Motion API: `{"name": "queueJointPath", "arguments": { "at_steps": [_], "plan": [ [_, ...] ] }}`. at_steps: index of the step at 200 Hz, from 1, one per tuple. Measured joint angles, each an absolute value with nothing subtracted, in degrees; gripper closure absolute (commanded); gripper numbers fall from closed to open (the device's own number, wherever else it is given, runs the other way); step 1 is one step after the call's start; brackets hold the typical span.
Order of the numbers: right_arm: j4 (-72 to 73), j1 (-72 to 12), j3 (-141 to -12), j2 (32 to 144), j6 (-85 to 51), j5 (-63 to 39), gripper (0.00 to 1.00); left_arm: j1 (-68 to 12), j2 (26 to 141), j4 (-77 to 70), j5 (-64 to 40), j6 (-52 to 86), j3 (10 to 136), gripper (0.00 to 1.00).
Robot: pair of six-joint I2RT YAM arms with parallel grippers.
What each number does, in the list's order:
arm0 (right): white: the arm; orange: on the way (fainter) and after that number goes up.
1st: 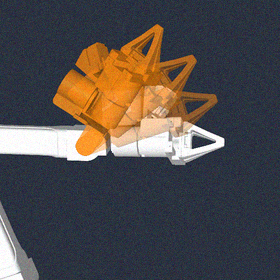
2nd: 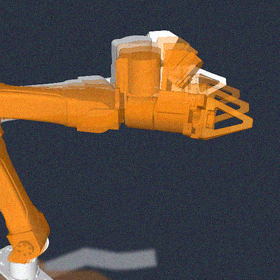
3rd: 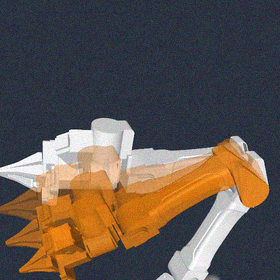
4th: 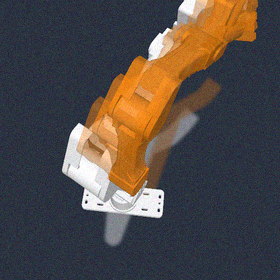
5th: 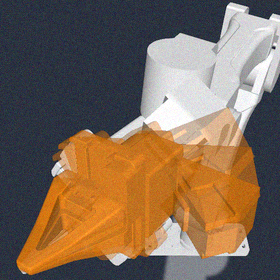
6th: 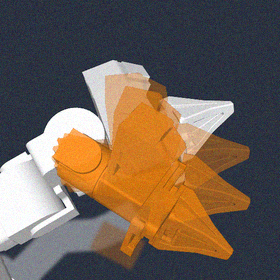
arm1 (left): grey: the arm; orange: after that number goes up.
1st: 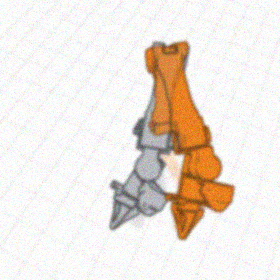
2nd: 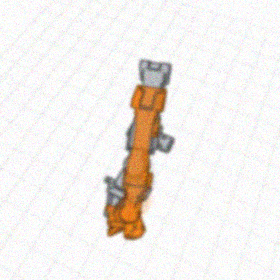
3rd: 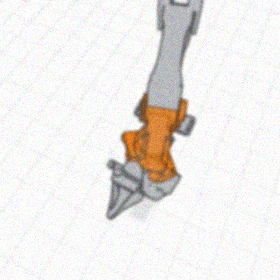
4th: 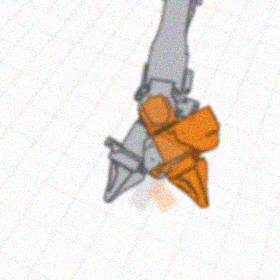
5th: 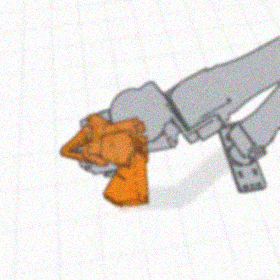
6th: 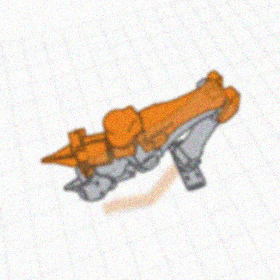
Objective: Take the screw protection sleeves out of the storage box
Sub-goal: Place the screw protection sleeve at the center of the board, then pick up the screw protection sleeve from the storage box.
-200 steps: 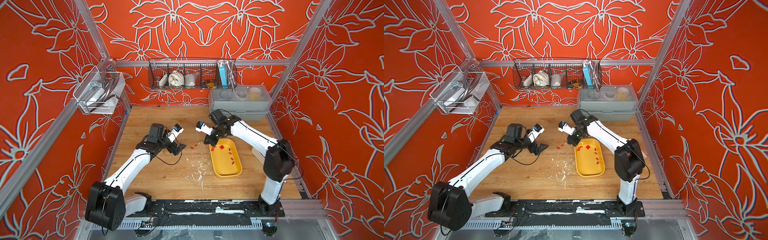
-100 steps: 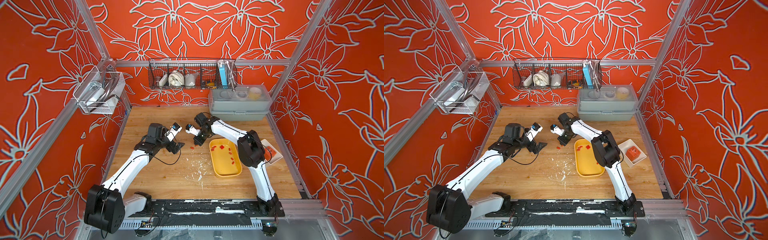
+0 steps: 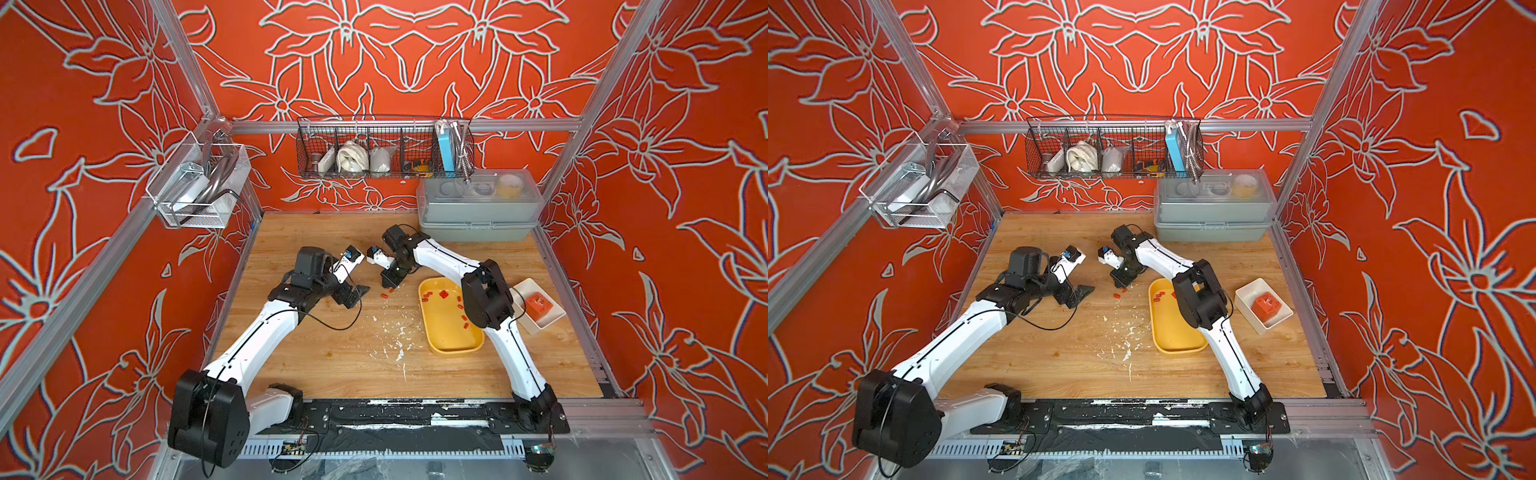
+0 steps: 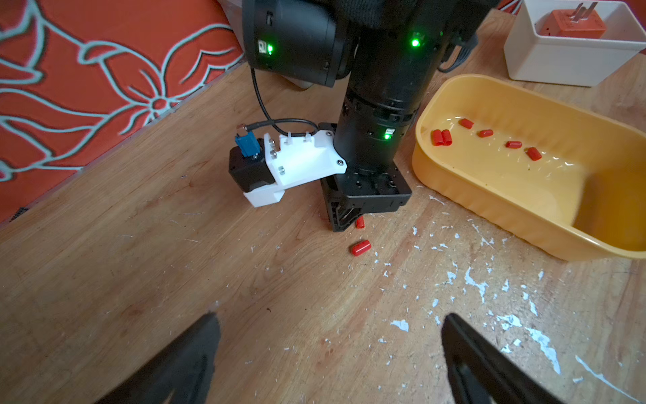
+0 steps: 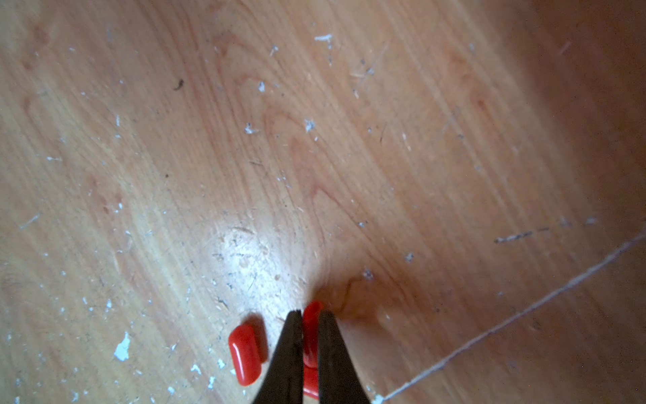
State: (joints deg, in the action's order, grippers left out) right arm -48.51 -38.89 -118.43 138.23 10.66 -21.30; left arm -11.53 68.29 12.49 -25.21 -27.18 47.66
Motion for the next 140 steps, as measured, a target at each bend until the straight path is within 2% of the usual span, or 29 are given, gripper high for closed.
{"name": "queueJointPath", "arguments": {
  "at_steps": [27, 60, 140],
  "plan": [
    [-49.8, -38.81, -119.17, 138.21, 10.96, -21.37, 0.73, -11.53, 68.29, 12.51, -26.04, -27.29, 47.64, 0.02],
    [-50.85, -38.11, -117.64, 135.33, 11.92, -22.22, 0.67, -11.53, 68.05, 13.04, -28.97, -28.01, 47.37, 0.02],
    [-50.98, -32.42, -96.09, 108.9, 19.27, -22.57, 0.62, -12.82, 68.4, 12.4, -39.83, -26.15, 46.78, 0.02]
  ]
}}
